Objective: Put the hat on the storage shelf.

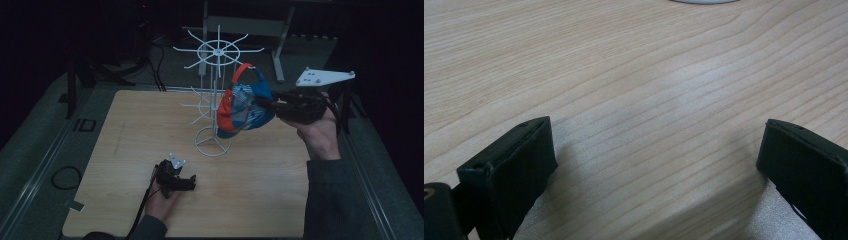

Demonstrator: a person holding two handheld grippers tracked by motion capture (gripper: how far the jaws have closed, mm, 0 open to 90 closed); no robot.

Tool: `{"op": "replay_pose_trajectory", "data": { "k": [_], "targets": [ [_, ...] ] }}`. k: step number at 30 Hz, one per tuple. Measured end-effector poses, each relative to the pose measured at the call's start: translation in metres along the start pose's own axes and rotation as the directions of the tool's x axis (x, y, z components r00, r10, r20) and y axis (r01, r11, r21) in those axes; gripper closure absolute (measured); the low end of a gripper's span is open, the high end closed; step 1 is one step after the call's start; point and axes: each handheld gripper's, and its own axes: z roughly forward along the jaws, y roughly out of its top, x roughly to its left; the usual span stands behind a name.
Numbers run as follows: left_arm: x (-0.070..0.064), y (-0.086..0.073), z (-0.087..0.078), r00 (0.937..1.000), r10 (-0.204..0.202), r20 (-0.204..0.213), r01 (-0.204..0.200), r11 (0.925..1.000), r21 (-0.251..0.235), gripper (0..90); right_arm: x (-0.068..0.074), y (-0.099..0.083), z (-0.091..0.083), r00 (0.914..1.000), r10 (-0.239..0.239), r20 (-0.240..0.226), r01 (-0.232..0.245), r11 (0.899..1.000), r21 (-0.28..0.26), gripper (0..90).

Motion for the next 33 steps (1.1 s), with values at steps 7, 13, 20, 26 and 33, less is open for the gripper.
{"op": "replay_pose_trajectory", "data": {
  "k": [7, 13, 20, 26, 33],
  "targets": [
    [0.000, 0.000, 0.000, 1.0000, 0.000, 0.001, 0.000, 1.0000, -0.001, 2.6, -0.002, -0.014, -0.002, 0.9949, 0.015, 0.100, -0.021, 0.998, 0.057, 36.9],
    [0.000, 0.000, 0.000, 1.0000, -0.002, 0.001, 0.002, 1.0000, -0.003, 2.6, -0.004, -0.031, 0.003, 0.9902, 0.030, 0.136, -0.046, 0.992, 0.116, 25.9],
    [0.000, 0.000, 0.000, 1.0000, -0.003, 0.002, 0.003, 1.0000, -0.002, 2.6, -0.007, -0.047, 0.009, 0.9881, 0.063, 0.140, -0.083, 0.986, 0.143, 24.0],
    [0.000, 0.000, 0.000, 1.0000, -0.004, 0.002, 0.004, 1.0000, -0.002, 2.6, -0.008, -0.055, 0.011, 0.9871, 0.081, 0.138, -0.102, 0.984, 0.146, 22.9],
    [0.000, 0.000, 0.000, 1.0000, -0.004, 0.002, 0.004, 1.0000, -0.002, 2.6, -0.007, -0.067, 0.012, 0.9874, 0.097, 0.125, -0.115, 0.982, 0.147, 22.9]
  ]
}}
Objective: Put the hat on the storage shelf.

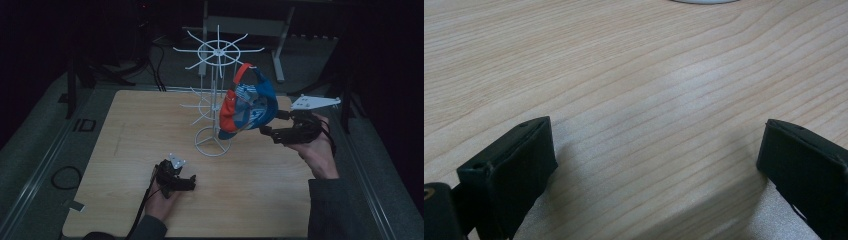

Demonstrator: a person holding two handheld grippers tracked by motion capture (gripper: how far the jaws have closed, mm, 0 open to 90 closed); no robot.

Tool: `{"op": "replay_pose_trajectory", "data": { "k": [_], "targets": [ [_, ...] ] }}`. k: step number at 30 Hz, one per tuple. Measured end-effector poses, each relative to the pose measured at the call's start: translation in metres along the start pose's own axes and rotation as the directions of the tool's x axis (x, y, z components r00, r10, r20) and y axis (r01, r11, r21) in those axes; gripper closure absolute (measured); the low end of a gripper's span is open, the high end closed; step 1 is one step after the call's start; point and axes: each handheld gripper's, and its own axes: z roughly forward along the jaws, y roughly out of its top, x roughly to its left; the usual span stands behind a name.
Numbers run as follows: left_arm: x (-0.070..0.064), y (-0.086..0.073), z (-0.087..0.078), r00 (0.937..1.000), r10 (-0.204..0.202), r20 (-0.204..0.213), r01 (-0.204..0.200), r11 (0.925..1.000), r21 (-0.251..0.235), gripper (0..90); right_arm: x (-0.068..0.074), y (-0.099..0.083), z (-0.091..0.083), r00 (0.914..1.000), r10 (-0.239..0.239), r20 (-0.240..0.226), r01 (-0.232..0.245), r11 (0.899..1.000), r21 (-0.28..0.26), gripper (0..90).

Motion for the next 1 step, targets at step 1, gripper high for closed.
{"op": "replay_pose_trajectory", "data": {
  "k": [1],
  "targets": [
    [0.0000, 0.0000, 0.0000, 1.0000, 0.000, 0.000, 0.000, 1.0000, 0.001, 2.6, -0.0002, -0.0007, 0.0003, 1.0000, -0.001, -0.001, 0.001, 1.000, 0.000, 23.0]
  ]
}}
